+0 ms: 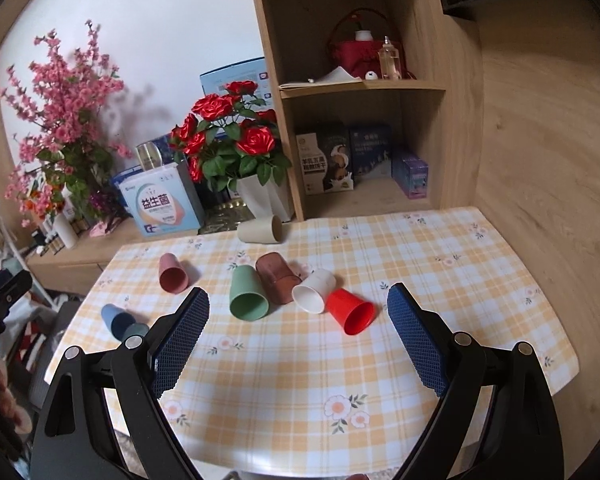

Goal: Flip cup upside down

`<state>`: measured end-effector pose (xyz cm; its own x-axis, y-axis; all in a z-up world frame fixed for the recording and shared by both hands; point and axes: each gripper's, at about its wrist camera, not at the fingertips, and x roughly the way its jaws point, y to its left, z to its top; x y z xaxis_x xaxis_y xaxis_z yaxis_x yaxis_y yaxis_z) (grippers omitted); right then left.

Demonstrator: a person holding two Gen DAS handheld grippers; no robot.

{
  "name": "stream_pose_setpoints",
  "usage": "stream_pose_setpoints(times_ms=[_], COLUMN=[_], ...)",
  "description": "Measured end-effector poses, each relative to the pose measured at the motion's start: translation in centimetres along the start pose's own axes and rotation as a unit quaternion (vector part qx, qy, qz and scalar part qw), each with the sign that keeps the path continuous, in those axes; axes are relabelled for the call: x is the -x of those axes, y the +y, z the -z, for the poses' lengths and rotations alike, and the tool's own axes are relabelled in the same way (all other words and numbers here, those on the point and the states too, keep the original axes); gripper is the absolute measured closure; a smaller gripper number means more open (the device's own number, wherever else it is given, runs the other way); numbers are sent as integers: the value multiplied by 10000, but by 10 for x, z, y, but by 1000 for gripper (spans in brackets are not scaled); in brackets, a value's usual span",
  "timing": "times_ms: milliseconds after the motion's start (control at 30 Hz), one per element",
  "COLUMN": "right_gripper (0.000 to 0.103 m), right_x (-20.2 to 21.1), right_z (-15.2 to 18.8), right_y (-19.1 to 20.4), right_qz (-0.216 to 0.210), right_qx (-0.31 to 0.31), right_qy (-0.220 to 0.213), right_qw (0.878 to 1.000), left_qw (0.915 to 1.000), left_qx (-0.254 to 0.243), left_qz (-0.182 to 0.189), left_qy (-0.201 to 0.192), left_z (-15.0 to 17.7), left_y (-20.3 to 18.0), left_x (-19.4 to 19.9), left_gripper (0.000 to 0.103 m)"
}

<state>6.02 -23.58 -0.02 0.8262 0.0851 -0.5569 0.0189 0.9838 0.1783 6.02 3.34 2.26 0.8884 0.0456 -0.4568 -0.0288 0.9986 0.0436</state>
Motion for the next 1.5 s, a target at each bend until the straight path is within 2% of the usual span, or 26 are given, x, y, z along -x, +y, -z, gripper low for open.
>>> stream_pose_setpoints(times_ms=[500,867,1500], right_gripper=[15,15,15], right_x=[5,11,22], right_z=[1,-1,-4], right_y=[3,6,11], right_qz=[38,103,311], right_qx=[87,177,297], right_qy=[-80,-157,-362], right_qw=[9999,9997,9984], left_qw=[9999,9995,9991], left_qx=[95,259,241], left_qz=[17,179,345], left_qy=[-115,-9,38], left_z=[1,2,2], left_y=[5,8,2], left_x=[15,15,13], left_gripper=[6,6,6])
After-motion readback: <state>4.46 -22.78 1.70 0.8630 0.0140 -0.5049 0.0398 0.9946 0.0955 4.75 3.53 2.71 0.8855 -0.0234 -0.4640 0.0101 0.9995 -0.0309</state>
